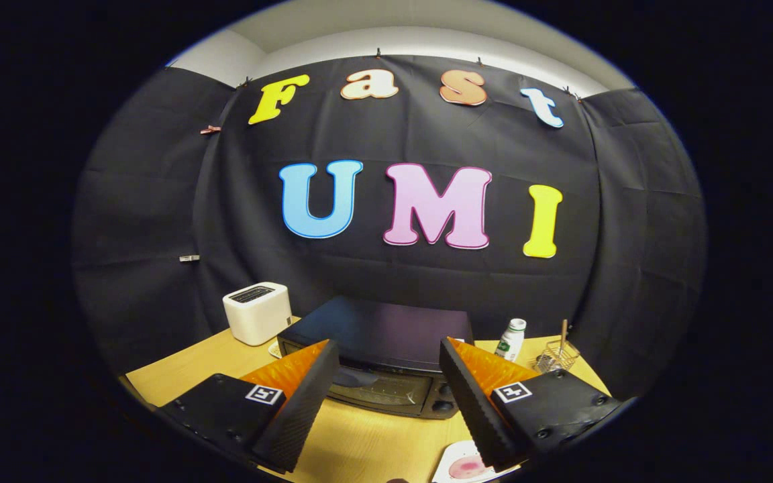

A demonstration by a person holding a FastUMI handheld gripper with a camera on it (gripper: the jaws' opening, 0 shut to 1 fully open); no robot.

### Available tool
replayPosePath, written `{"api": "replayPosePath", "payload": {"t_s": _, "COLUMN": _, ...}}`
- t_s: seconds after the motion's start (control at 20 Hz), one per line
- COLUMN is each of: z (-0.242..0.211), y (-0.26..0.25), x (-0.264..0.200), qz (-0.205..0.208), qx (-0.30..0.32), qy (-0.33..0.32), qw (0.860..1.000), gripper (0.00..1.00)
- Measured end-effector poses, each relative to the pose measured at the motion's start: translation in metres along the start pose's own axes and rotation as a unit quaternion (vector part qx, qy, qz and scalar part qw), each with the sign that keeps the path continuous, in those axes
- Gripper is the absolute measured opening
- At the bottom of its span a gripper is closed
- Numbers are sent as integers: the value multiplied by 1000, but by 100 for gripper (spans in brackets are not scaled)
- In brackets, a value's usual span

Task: Open the toaster oven, put the food inside, and close the toaster oven door.

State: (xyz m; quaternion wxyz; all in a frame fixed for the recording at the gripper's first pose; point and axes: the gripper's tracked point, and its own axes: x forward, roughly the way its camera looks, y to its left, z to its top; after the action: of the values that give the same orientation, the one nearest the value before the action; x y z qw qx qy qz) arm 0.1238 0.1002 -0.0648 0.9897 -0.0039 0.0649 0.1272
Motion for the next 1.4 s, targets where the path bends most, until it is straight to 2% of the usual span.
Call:
{"api": "replayPosePath", "payload": {"t_s": 0.2, "z": -19, "y": 17, "x": 32, "qz": 2, "qx": 16, "qy": 11, "qw": 1000, "gripper": 98}}
{"api": "replayPosePath", "payload": {"t_s": 0.4, "z": -39, "y": 22, "x": 60, "qz": -35, "qx": 47, "qy": 31, "qw": 998, "gripper": 98}}
{"api": "replayPosePath", "payload": {"t_s": 0.65, "z": -63, "y": 11, "x": 81, "qz": -110, "qx": 51, "qy": 49, "qw": 991, "gripper": 98}}
{"api": "replayPosePath", "payload": {"t_s": 0.8, "z": -71, "y": 14, "x": 90, "qz": -136, "qx": 51, "qy": 54, "qw": 988, "gripper": 98}}
{"api": "replayPosePath", "payload": {"t_s": 1.0, "z": -77, "y": 33, "x": 107, "qz": -128, "qx": 46, "qy": 50, "qw": 989, "gripper": 98}}
{"api": "replayPosePath", "payload": {"t_s": 1.2, "z": -107, "y": 37, "x": 117, "qz": -139, "qx": 40, "qy": 91, "qw": 985, "gripper": 98}}
{"api": "replayPosePath", "payload": {"t_s": 1.4, "z": -103, "y": 40, "x": 116, "qz": -136, "qx": 40, "qy": 79, "qw": 987, "gripper": 98}}
